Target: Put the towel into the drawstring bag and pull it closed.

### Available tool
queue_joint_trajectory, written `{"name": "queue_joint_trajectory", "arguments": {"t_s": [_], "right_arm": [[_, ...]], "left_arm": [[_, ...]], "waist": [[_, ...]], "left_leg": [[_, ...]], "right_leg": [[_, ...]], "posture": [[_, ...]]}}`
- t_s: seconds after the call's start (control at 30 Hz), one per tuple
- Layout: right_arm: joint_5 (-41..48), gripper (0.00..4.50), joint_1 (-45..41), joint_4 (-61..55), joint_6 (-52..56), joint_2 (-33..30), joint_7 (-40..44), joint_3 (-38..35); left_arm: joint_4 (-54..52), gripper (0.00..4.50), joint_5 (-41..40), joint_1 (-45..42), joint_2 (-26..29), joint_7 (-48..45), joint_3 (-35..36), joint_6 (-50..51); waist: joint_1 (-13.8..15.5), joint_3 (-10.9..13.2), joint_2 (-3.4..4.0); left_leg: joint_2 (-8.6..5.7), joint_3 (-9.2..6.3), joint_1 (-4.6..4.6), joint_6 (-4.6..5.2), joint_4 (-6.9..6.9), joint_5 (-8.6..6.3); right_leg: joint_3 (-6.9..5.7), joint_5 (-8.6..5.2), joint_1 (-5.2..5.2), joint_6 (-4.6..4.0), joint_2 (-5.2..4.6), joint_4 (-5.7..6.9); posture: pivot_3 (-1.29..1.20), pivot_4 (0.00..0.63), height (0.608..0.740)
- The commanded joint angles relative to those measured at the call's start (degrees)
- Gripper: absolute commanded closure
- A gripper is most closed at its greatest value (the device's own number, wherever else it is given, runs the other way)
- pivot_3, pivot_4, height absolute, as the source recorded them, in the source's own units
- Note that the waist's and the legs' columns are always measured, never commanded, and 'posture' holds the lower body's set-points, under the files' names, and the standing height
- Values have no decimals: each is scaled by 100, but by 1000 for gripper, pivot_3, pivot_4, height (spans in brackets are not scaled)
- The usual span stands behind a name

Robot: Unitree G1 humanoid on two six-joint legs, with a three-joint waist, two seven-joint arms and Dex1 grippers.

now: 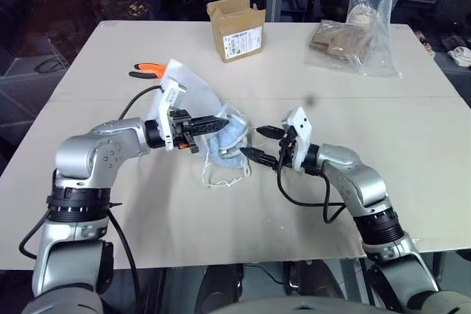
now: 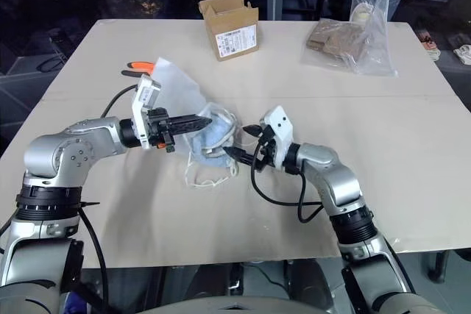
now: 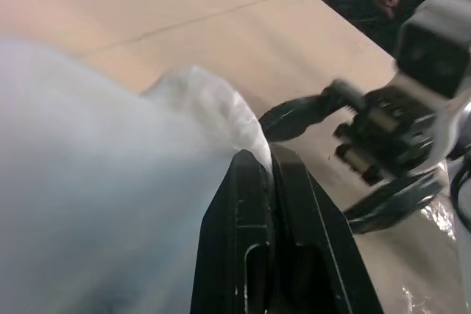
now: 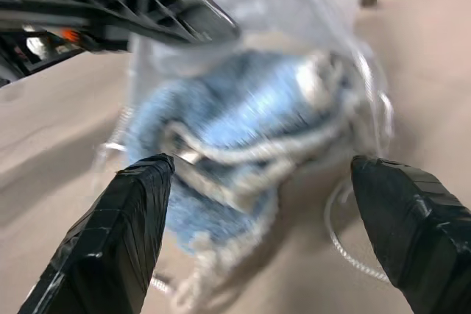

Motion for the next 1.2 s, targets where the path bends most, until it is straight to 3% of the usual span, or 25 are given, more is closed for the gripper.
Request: {"name": "queue_joint_trajectory", "arguments": {"t_s": [0.03,0.1,0.23,0.43,0.53,0.63,0.67,0.7,0.8,0.83,1.03,1.07,1.1,1.2], "right_arm": [[-476,401,-91,-130,-43,-341,-452,-16],[-829,401,-151,110,-250,-511,-612,130],[-1055,401,-516,1077,-529,-197,-1010,101],[-1063,401,-1122,2402,-1027,390,-1072,-40],[-1414,401,-1392,3096,-1306,494,-1143,195],[-1772,1709,-1386,3340,-1508,389,-1140,429],[-1772,1884,-1332,3262,-1534,377,-1120,408],[-1712,2585,-1274,3129,-1492,379,-1107,343],[-1673,4082,-1064,2531,-1303,248,-1166,215],[-1664,4375,-984,2309,-1218,202,-1210,164],[-1493,4375,-493,769,-431,34,-1575,-210],[-1394,4500,-415,472,-254,41,-1548,-233],[-1331,4500,-361,261,-119,47,-1529,-246],[-1062,4500,-227,-365,275,80,-1398,-179]], "left_arm": [[225,4500,265,-437,312,-745,-76,-556],[434,4500,405,-666,442,-1135,-182,-773],[929,4500,868,-992,514,-1569,-459,-1242],[1208,4500,1189,-1096,393,-1758,-571,-1575],[1181,4500,1247,-1100,314,-1731,-529,-1648],[1198,4500,1265,-1134,278,-1706,-465,-1673],[1255,4500,1299,-1157,275,-1714,-463,-1727],[1321,4500,1351,-1175,272,-1722,-473,-1811],[1614,4500,1597,-1272,181,-1702,-534,-2220],[1752,4500,1688,-1336,107,-1626,-535,-2381],[2404,4500,2093,-1511,-162,-1310,-476,-2974],[2388,3901,2099,-1417,-94,-1375,-451,-2981],[2373,3743,2100,-1351,-47,-1427,-432,-2987],[2026,2305,1601,-949,268,-1302,194,-2204]], "waist": [[10,0,-1],[31,2,-2],[33,1,-3],[-11,2,-3],[-17,2,-3],[-22,0,-6],[-22,0,-7],[-22,0,-7],[16,0,-7],[49,0,-7],[115,0,-7],[99,0,-7],[88,0,-7],[23,0,-7]], "left_leg": [[-1,0,-3,0,0,0],[-5,6,-6,0,3,0],[-8,14,-11,2,5,0],[-2,19,-16,2,5,0],[-2,16,-62,1,19,2],[0,16,-81,1,36,2],[0,16,-82,1,38,1],[0,16,-82,1,38,1],[0,14,-82,1,40,1],[0,14,-82,2,40,1],[-2,16,-86,2,51,1],[-2,16,-86,2,51,2],[0,17,-85,2,51,1],[7,14,-82,1,45,1]], "right_leg": [[0,0,-1,0,1,0],[-1,-1,-3,-1,1,-1],[3,-3,-4,-3,-1,-9],[3,0,-10,3,11,-2],[2,2,-49,5,12,3],[1,2,-62,6,12,10],[1,2,-62,6,11,9],[1,2,-62,6,11,9],[-6,2,-61,6,11,16],[-6,2,-61,6,11,18],[-8,2,-59,6,10,19],[-7,2,-60,6,10,20],[-6,3,-61,6,12,20],[-5,2,-64,6,17,24]], "posture": [[0,150,740],[0,150,740],[0,150,740],[0,150,740],[0,150,740],[0,150,740],[0,150,740],[0,150,740],[0,150,740],[0,150,740],[0,150,740],[0,150,740],[0,150,740],[0,150,740]]}}
